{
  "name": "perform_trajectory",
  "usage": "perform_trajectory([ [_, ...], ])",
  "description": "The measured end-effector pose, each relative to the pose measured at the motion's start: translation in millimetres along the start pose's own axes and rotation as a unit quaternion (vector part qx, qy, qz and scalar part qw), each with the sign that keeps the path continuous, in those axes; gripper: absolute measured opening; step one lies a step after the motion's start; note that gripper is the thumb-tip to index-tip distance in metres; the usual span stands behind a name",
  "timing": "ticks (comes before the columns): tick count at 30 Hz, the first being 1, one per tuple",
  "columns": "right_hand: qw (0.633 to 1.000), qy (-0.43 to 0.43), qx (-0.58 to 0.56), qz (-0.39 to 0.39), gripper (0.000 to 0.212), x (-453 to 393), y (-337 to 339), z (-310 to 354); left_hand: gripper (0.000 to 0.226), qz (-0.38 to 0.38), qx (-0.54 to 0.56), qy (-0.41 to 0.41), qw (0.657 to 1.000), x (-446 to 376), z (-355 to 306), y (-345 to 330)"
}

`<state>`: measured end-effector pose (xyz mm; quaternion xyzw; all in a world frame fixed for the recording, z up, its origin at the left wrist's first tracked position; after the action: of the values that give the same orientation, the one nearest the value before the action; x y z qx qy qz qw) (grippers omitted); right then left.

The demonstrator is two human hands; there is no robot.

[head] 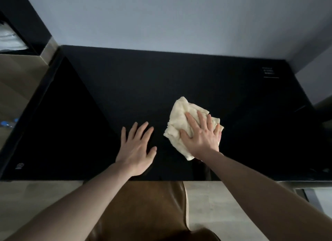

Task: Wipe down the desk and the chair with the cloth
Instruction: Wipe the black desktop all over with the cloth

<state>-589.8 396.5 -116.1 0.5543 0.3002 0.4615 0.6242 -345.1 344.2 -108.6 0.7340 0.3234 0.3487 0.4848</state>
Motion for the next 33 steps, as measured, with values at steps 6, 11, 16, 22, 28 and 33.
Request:
perform_trajectory([
  [6, 0.999, -0.045, -0.004, -0.020, 0.075, -1.1, 23.1, -118.7, 0.076, 0.043, -0.009, -0.041, 0.998, -42.8, -100.4, -22.9],
  [11, 0.997, -0.064, -0.003, -0.036, 0.073, -4.6, 44.4, -217.0, 0.080, 0.049, -0.019, -0.045, 0.998, -75.2, -176.2, -44.8],
  [16, 0.995, -0.085, -0.007, -0.043, 0.071, -9.5, 65.8, -304.2, 0.085, 0.030, -0.009, -0.017, 0.999, -103.1, -233.6, -64.8],
  [22, 0.988, -0.143, 0.007, -0.050, 0.073, -12.8, 89.5, -410.0, 0.093, -0.015, -0.020, 0.032, 0.999, -114.1, -258.2, -78.9],
  [28, 0.974, -0.218, -0.034, -0.054, 0.071, 5.0, 83.5, -403.5, 0.088, -0.030, -0.020, 0.044, 0.998, -113.0, -258.4, -80.6],
  [33, 0.979, -0.202, -0.024, -0.036, 0.074, 0.9, 86.8, -393.4, 0.086, -0.035, -0.026, 0.042, 0.998, -113.2, -256.5, -83.6],
])
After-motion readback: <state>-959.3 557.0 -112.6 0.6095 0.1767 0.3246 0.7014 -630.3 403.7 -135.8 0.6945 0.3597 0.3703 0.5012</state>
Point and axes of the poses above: each hand's wrist, its own x-axis away from the middle knuckle, its own y-axis out of the back of the hand, z = x × y, the point moved 3 cm from there along -x, towards the middle knuckle, and after that the axes turned 4 degrees about x, right-handed, at the moved point
